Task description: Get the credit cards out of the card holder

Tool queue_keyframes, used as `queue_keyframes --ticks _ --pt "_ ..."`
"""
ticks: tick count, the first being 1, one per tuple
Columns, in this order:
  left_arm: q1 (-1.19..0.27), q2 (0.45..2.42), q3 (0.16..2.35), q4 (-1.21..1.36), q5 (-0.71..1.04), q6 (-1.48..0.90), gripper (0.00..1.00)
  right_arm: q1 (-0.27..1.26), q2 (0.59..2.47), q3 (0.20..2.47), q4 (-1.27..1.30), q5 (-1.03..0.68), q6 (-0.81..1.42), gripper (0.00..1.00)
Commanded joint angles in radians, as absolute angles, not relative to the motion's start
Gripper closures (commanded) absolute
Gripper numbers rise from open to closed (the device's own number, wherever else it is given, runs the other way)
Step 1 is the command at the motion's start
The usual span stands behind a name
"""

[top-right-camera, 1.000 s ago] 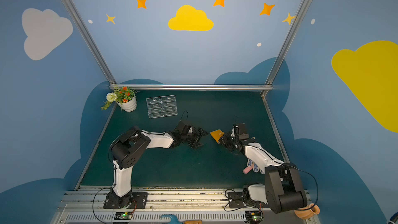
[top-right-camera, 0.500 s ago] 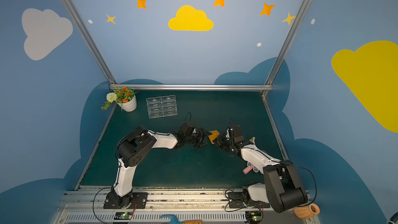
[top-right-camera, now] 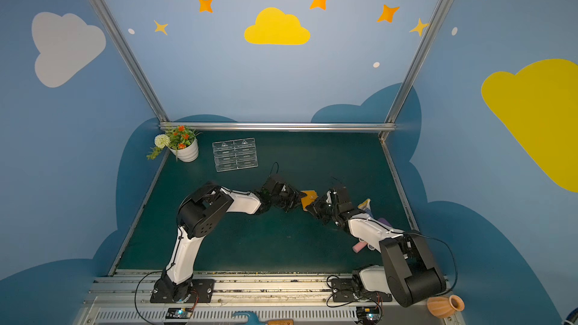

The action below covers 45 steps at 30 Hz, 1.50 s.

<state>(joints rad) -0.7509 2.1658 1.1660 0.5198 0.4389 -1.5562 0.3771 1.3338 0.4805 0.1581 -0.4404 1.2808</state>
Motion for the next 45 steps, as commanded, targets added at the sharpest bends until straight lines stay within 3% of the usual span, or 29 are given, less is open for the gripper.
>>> queue_keyframes --ticks 1,9,12,16,20,24,31,45 --pt "-0.743 2.181 1.18 0.532 0.437 -1.539 0.72 0.383 1.343 0.467 0.212 -0.461 1.305 1.0" --pt "-0.728 2.162 1.151 0.573 0.448 -1.517 0.93 0.382 1.332 0.47 0.221 -0.49 1.31 1.0" --pt "-0.71 2.124 1.123 0.57 0.449 -1.479 0.96 0.374 1.312 0.493 0.17 -0.509 1.268 0.96" --pt "-0.674 2.039 1.074 0.533 0.438 -1.387 0.96 0.371 1.236 0.574 -0.045 -0.481 1.137 0.45" --pt "-0.651 1.935 1.041 0.437 0.412 -1.225 0.96 0.367 1.135 0.663 -0.266 -0.406 1.021 0.29" --pt "-0.649 1.822 1.035 0.297 0.371 -1.006 0.96 0.363 1.099 0.746 -0.387 -0.361 0.893 0.26" --pt "-0.685 1.626 1.037 0.005 0.227 -0.628 0.96 0.404 1.218 0.973 -0.594 -0.319 0.672 0.22" --pt "-0.759 1.562 1.033 -0.169 0.041 -0.515 0.96 0.609 1.49 1.144 -0.573 -0.291 0.647 0.21"
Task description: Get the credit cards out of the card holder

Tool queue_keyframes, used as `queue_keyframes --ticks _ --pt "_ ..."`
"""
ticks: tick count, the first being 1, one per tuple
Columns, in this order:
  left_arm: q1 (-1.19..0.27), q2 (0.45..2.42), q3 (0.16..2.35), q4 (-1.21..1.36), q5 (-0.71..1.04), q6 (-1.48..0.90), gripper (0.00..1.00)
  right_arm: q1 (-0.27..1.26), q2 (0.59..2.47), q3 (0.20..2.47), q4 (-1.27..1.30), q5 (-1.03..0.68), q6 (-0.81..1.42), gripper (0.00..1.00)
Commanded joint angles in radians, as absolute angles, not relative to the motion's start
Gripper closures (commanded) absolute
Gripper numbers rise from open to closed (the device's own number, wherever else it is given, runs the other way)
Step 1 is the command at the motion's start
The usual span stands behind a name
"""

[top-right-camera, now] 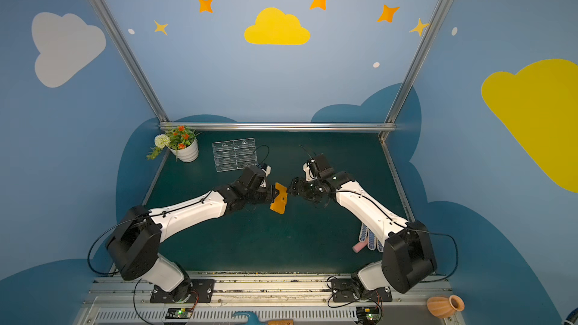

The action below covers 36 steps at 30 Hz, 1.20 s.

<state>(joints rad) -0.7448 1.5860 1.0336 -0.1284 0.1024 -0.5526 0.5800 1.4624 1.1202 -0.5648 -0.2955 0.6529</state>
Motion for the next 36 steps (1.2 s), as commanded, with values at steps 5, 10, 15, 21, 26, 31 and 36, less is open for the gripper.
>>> queue_keyframes --ticks 5,10,15,21,26,31,36 --pt "-0.767 1.566 1.02 -0.159 0.029 -0.535 0.96 0.643 1.539 1.145 -0.537 -0.305 0.68 0.22" --pt "-0.767 1.568 1.018 -0.152 0.03 -0.548 0.96 0.659 1.556 1.127 -0.514 -0.31 0.703 0.23" --pt "-0.768 1.569 1.019 -0.145 0.035 -0.548 0.96 0.669 1.579 1.108 -0.498 -0.311 0.714 0.24" --pt "-0.767 1.572 1.014 -0.144 0.031 -0.557 0.96 0.681 1.606 1.101 -0.494 -0.298 0.718 0.28" --pt "-0.767 1.571 1.008 -0.135 0.036 -0.565 0.96 0.686 1.622 1.084 -0.473 -0.296 0.73 0.29" --pt "-0.767 1.569 1.009 -0.126 0.047 -0.566 0.96 0.69 1.651 1.092 -0.47 -0.271 0.735 0.29" --pt "-0.765 1.569 1.009 -0.127 0.051 -0.566 0.96 0.691 1.693 1.119 -0.495 -0.225 0.73 0.35"
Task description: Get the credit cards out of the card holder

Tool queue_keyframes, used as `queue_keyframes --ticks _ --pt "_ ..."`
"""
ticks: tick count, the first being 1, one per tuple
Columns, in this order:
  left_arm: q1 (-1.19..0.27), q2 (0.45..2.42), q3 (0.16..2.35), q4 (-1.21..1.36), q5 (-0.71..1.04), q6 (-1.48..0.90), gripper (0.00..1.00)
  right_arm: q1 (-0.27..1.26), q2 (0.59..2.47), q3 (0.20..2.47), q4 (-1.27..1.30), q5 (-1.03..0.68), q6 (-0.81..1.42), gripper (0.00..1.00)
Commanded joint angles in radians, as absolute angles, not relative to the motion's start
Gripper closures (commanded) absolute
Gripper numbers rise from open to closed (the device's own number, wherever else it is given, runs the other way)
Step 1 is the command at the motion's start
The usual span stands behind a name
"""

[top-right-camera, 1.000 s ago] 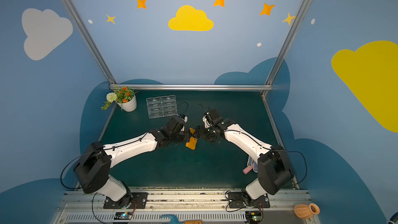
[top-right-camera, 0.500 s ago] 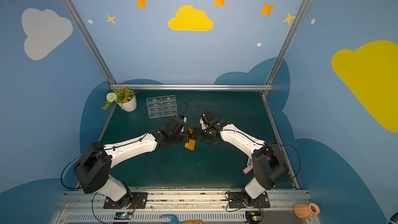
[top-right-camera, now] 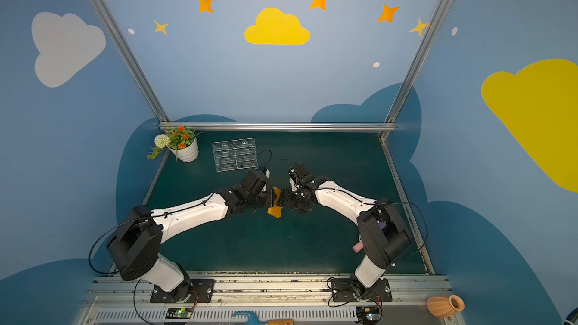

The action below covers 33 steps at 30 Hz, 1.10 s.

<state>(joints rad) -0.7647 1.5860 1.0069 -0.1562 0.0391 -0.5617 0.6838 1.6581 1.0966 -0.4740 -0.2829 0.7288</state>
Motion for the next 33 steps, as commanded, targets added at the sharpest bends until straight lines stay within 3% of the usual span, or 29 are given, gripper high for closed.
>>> queue_keyframes --ticks 1,13,21,29,33 --pt "-0.767 1.569 1.008 -0.127 0.051 -0.566 0.96 0.692 1.698 1.121 -0.5 -0.21 0.732 0.37" --pt "-0.766 1.562 0.992 -0.118 0.052 -0.581 0.96 0.692 1.756 1.131 -0.505 -0.081 0.747 0.56" --pt "-0.756 1.569 1.003 -0.115 0.071 -0.593 0.96 0.669 1.76 1.105 -0.512 -0.034 0.758 0.61" --pt "-0.733 1.561 0.981 -0.086 0.106 -0.625 0.96 0.631 1.715 1.05 -0.481 -0.031 0.747 0.61" --pt "-0.702 1.545 0.953 -0.047 0.147 -0.669 0.96 0.599 1.637 0.978 -0.409 -0.078 0.747 0.5"
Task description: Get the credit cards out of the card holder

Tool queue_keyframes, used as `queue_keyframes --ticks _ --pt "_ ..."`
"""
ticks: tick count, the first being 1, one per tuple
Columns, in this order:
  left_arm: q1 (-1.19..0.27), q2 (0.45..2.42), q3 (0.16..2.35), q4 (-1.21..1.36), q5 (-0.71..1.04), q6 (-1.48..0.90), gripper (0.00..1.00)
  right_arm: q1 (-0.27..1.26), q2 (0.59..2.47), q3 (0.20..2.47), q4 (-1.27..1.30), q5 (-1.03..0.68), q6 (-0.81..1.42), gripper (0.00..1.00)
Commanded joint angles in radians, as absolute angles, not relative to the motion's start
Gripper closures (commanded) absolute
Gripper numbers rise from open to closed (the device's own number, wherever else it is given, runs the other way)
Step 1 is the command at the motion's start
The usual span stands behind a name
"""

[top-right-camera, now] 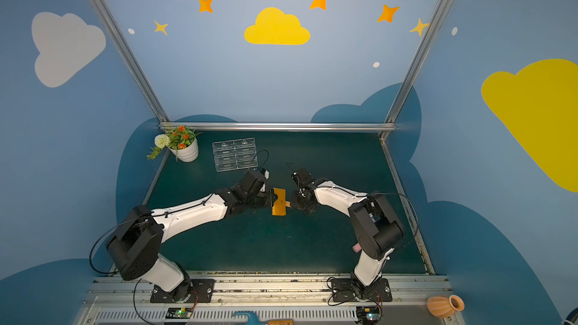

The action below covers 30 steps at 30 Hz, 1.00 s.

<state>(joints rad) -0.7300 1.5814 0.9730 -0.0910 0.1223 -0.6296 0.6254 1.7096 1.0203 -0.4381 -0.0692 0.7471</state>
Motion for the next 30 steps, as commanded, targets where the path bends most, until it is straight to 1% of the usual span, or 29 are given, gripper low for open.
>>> queue_keyframes --ticks 1,6,7,10,16,21,24,30 --pt "-0.694 1.54 0.949 -0.042 0.158 -0.681 0.96 0.584 1.61 0.955 -0.39 -0.102 0.746 0.46" --pt "-0.649 1.517 0.927 0.006 0.205 -0.749 0.96 0.492 1.458 0.817 -0.235 -0.287 0.762 0.3" --pt "-0.638 1.511 0.918 0.025 0.247 -0.766 0.96 0.471 1.426 0.79 -0.202 -0.327 0.77 0.28" --pt "-0.613 1.504 0.898 0.071 0.294 -0.817 0.96 0.428 1.337 0.717 -0.085 -0.442 0.795 0.24" --pt "-0.601 1.498 0.893 0.115 0.339 -0.862 0.96 0.395 1.251 0.603 0.172 -0.569 0.924 0.23" --pt "-0.598 1.505 0.899 0.118 0.348 -0.875 0.96 0.415 1.284 0.666 0.195 -0.6 0.937 0.23" --pt "-0.6 1.508 0.9 0.126 0.353 -0.884 0.96 0.447 1.339 0.701 0.183 -0.565 0.946 0.23" --pt "-0.599 1.501 0.896 0.132 0.352 -0.893 0.96 0.497 1.444 0.694 0.309 -0.503 1.023 0.26"
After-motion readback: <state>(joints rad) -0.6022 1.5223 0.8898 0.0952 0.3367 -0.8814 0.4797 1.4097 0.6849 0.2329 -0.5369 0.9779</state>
